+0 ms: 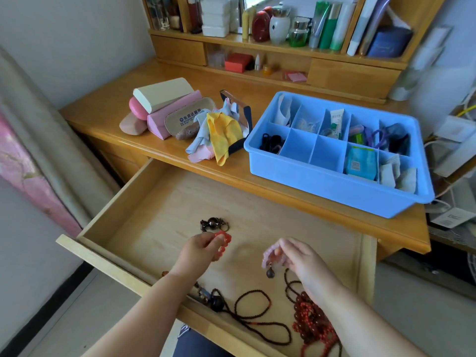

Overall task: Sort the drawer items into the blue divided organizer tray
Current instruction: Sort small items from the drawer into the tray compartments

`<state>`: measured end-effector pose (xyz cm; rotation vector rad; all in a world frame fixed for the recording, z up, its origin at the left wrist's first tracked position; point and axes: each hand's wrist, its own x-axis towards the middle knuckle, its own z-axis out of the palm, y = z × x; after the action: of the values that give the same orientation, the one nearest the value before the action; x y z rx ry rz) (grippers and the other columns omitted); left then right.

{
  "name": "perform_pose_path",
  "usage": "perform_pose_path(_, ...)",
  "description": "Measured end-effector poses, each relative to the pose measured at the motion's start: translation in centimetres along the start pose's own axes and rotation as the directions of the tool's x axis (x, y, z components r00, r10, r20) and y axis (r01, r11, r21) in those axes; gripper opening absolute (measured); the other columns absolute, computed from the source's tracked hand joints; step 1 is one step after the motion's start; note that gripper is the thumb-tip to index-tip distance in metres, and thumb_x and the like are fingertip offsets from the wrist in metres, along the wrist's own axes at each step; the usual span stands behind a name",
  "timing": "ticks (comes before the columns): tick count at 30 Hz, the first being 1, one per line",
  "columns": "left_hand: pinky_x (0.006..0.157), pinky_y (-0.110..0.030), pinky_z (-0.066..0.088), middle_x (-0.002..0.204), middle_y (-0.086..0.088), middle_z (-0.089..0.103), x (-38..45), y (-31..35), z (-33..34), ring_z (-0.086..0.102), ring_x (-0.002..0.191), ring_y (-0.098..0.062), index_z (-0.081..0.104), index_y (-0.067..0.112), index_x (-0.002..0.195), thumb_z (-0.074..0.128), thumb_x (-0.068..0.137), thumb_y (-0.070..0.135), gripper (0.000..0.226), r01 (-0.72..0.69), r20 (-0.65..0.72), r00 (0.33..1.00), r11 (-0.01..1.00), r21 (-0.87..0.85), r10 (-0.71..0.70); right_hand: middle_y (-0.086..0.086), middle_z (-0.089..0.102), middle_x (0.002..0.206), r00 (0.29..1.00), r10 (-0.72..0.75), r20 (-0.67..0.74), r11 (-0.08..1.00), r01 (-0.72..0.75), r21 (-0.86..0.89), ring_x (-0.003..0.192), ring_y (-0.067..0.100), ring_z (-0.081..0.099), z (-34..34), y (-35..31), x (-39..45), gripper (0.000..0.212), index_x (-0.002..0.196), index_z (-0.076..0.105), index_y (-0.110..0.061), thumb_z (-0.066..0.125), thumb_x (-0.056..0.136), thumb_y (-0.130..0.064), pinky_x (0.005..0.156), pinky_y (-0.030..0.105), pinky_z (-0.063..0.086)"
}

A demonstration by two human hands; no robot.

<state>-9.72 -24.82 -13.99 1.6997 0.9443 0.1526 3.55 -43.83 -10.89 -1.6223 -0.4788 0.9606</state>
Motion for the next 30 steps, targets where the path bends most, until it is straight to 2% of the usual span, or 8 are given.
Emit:
perform_pose_path(4,0.065,-0.028,0.051,0.063,0.004,0.058,-1.6,2.0,0.7,0.055,0.059,-0.014,0.07,0.016,0.107,0.063,0.089,0.01,0.02,0.032,0.194,0.98,0.918,-0.396,0.049,0.022,0.068,0.089,0.995,0.1,0.003,0.882,-0.091,0.462,0.078,0.028,0.069,-0.4,-1.6,-0.7,0.034,0.086,0.061,-0.002,0.038,0.101,-0.023,0.067,0.034,0.056)
perform_pose_path(8,0.063,-0.023,0.045,0.08,0.006,0.064,-2.9,4.4,2.6,0.055,0.067,-0.008,0.068,0.03,0.104,0.078,0.072,0.031,0.033,-0.064,0.442,0.869,0.938,-0.342,0.221,0.023,0.07,0.092,0.991,0.11,0.08,0.846,-0.135,0.516,0.08,0.032,0.069,-0.1,-2.9,-0.8,0.033,0.081,0.058,-0.008,0.039,0.101,-0.025,0.067,0.037,0.058)
perform_pose_path(11,0.056,-0.025,0.045,0.069,0.004,0.065,-3.3,5.1,4.0,0.054,0.06,-0.012,0.066,0.032,0.075,0.07,0.08,0.024,0.01,-0.178,0.377,0.901,0.975,-0.136,0.217,0.018,0.071,0.088,0.993,0.064,0.1,0.877,-0.103,0.469,0.075,0.027,0.068,0.3,-3.4,-0.9,0.039,0.074,0.072,-0.015,0.043,0.097,-0.027,0.065,0.035,0.057)
perform_pose_path(15,0.052,-0.027,0.041,0.065,-0.007,0.063,-3.2,5.5,4.1,0.05,0.054,-0.018,0.067,0.014,0.081,0.057,0.094,0.014,0.017,0.003,0.324,0.937,0.923,-0.386,0.133,0.013,0.071,0.094,0.995,0.096,0.022,0.864,-0.095,0.495,0.081,0.025,0.068,0.3,-2.7,-0.8,0.023,0.085,0.069,-0.01,0.052,0.092,-0.025,0.072,0.033,0.054)
perform_pose_path(18,0.055,-0.022,0.04,0.061,-0.005,0.064,-2.9,5.4,3.5,0.051,0.056,-0.013,0.065,0.01,0.086,0.053,0.096,0.016,0.016,0.01,0.285,0.952,0.918,-0.397,0.113,0.008,0.07,0.085,0.985,0.172,0.024,0.857,-0.162,0.489,0.074,0.02,0.066,0.4,-1.4,-0.8,0.008,0.085,0.061,-0.011,0.056,0.09,-0.014,0.078,0.035,0.05)
perform_pose_path(24,0.065,-0.036,0.054,0.068,-0.011,0.066,0.0,3.5,-2.1,0.062,0.061,-0.023,0.065,0.008,0.091,0.063,0.09,0.015,0.007,0.045,0.027,0.999,0.987,-0.153,-0.041,-0.003,0.071,0.083,0.963,0.229,-0.145,0.967,-0.243,-0.083,0.074,0.011,0.065,-0.1,1.5,-1.0,0.011,0.088,0.066,-0.017,0.056,0.093,-0.017,0.075,0.026,0.052)
perform_pose_path(27,0.056,-0.028,0.05,0.068,-0.008,0.064,1.5,1.5,-5.3,0.059,0.056,-0.015,0.062,0.01,0.086,0.063,0.09,0.022,0.013,0.083,-0.07,0.995,0.987,0.134,-0.075,-0.012,0.068,0.082,0.987,0.145,-0.072,0.854,-0.162,-0.494,0.076,0.0,0.062,0.4,3.2,-1.4,0.012,0.083,0.066,-0.03,0.059,0.09,-0.024,0.067,0.012,0.046)
perform_pose_path(30,0.058,-0.027,0.042,0.066,-0.009,0.06,2.8,-0.3,-7.0,0.053,0.056,-0.018,0.058,0.005,0.079,0.058,0.092,0.02,0.02,0.118,-0.116,0.99,0.939,0.322,-0.085,-0.02,0.063,0.087,0.991,0.119,0.069,0.731,-0.041,-0.681,0.082,-0.002,0.058,2.3,4.7,-1.3,0.009,0.09,0.067,-0.032,0.059,0.09,-0.029,0.069,0.01,0.044)
